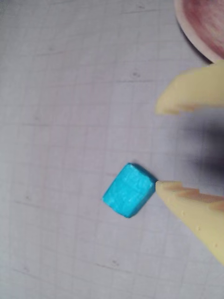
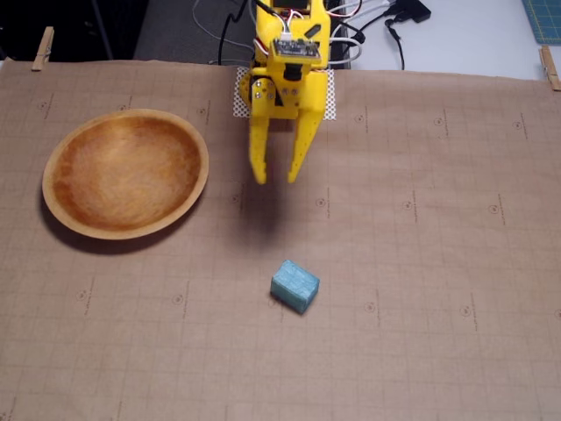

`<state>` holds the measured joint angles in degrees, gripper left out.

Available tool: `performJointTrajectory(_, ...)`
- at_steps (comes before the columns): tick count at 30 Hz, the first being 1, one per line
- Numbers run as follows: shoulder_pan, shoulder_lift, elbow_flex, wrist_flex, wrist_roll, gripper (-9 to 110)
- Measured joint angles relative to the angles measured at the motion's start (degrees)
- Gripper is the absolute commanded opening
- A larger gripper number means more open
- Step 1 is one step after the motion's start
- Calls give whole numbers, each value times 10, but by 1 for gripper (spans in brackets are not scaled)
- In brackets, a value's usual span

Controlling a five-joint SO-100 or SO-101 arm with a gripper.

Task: Grasp a blue block and put it in the bowl.

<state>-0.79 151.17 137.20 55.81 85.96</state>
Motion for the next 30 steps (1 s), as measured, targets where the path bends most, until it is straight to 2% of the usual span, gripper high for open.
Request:
performJointTrajectory(6, 0, -7, 0, -1, 0, 47)
performJointTrajectory(13, -31, -7, 0, -47, 0, 56)
performJointTrajectory(21, -69, -59, 27, -144, -4, 58)
performJointTrajectory(30, -83, -148, 27, -195, -83, 58)
